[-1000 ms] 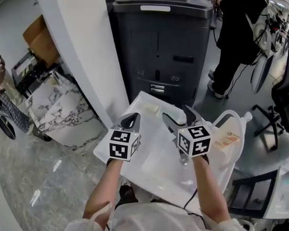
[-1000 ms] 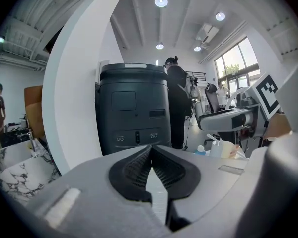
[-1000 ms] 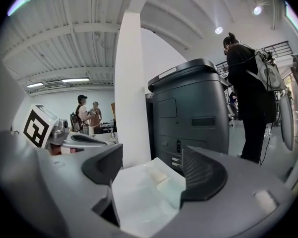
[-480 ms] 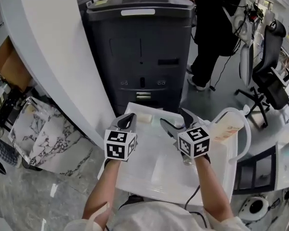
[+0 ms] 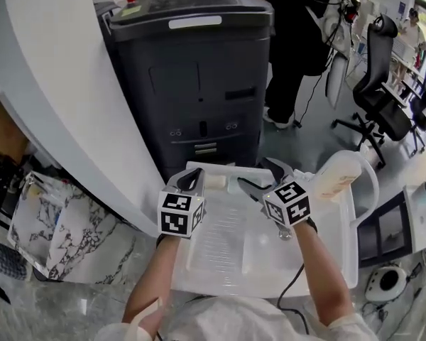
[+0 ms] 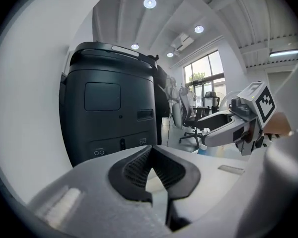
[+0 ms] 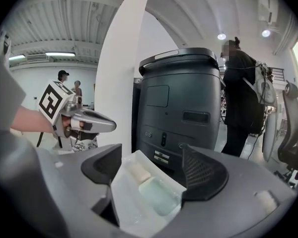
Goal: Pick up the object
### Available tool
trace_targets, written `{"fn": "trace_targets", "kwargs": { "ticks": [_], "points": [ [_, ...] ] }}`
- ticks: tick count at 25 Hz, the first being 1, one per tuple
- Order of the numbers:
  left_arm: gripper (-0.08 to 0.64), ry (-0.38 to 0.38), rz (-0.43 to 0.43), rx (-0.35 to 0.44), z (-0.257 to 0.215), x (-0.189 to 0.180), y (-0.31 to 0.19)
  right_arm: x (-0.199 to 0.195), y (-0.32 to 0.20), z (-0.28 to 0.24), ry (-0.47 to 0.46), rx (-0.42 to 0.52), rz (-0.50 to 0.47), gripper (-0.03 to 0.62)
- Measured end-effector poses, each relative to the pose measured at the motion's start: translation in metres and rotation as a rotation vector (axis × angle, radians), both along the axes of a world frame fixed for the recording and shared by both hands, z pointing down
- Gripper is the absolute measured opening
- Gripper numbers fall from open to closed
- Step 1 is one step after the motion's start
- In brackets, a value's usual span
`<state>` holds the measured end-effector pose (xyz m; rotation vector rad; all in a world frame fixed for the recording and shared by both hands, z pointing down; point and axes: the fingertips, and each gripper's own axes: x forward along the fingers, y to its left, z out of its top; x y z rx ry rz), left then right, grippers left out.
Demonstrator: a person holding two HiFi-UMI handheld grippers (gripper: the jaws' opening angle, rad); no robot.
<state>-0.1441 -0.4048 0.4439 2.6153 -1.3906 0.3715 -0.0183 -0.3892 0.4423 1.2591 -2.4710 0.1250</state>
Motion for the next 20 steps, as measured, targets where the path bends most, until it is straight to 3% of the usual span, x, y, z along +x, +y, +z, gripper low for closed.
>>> {"fn": "trace_targets", "kwargs": {
  "ticks": [9,20],
  "points": [
    [0.006,0.009,0.074,-0.006,0.008,0.002,-0.004,-0.021,-0.005,0.020,0.189,-0.063,-0.123,0.360],
    [0.006,0.012,0.093,-0.020,0.019,-0.004,-0.002,-0.033,-0.003,0.074,0.371,-0.200,-0.262,0.348]
  ]
}}
